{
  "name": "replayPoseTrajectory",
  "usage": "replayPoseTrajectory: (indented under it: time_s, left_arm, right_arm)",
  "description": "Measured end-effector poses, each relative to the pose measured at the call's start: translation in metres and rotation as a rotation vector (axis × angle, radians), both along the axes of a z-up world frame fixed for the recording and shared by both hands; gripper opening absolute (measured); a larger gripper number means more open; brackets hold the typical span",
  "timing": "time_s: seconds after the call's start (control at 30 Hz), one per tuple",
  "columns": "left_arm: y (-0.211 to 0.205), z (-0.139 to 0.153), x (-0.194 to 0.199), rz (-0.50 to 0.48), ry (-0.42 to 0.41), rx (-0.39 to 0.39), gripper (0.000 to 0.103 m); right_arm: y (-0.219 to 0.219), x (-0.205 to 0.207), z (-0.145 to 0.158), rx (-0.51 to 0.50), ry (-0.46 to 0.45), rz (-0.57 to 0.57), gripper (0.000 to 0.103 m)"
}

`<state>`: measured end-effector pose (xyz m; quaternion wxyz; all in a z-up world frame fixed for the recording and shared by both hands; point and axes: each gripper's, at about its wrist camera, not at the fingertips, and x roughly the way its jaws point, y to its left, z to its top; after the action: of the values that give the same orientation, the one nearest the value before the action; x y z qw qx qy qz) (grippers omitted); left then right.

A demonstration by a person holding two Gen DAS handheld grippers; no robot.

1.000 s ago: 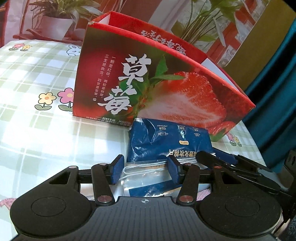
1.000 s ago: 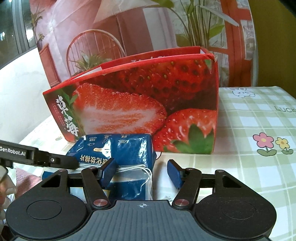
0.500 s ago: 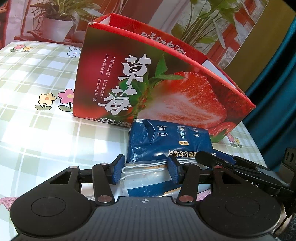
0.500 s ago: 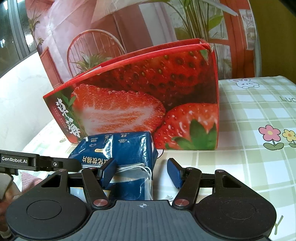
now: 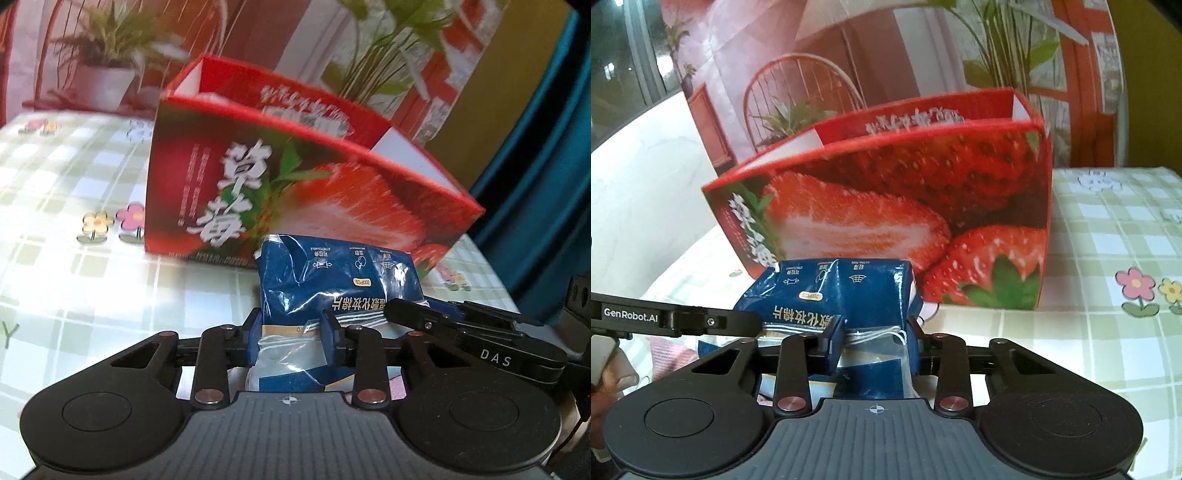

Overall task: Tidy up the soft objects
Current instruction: 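Carry the blue package into the red box and open the left tool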

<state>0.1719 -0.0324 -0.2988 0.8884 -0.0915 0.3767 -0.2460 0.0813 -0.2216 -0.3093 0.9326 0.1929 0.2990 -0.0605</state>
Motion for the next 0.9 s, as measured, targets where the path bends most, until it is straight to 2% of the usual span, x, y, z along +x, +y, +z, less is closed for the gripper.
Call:
replayPoseTrajectory:
  time_s: [0.23, 0.37, 0.5, 0.67, 0.73, 0.83, 0.9]
  left_arm:
    - [0.0, 0.035, -0.017, -0.028, -0.103, 0.016, 0.034]
    - [0.003, 0.062, -0.021, -0.045, -0.146, -0.007, 0.034]
    - [-0.002, 0.085, -0.028, -0.064, -0.201, 0.006, 0.034]
    - [-0.001, 0.103, -0.031, -0.06, -0.222, 0.006, 0.035]
    - [0.0, 0.107, -0.029, -0.058, -0.226, 0.009, 0.034]
    - [0.001, 0.112, -0.022, -0.053, -0.223, 0.019, 0.034]
    - [0.001, 0.115, -0.015, -0.047, -0.225, 0.018, 0.034]
  right_arm:
    - [0.01, -0.02, 0.03, -0.07, -0.084, 0.009, 0.03]
    - [0.013, -0.026, 0.055, -0.117, -0.145, 0.02, 0.03]
    - [0.013, -0.027, 0.079, -0.171, -0.185, 0.032, 0.03]
    - [0.017, -0.027, 0.101, -0.201, -0.236, 0.014, 0.03]
    - [0.018, -0.025, 0.105, -0.206, -0.238, 0.013, 0.03]
    - [0.015, -0.018, 0.107, -0.16, -0.231, 0.004, 0.03]
    - [0.016, -0.012, 0.109, -0.175, -0.228, 0.01, 0.03]
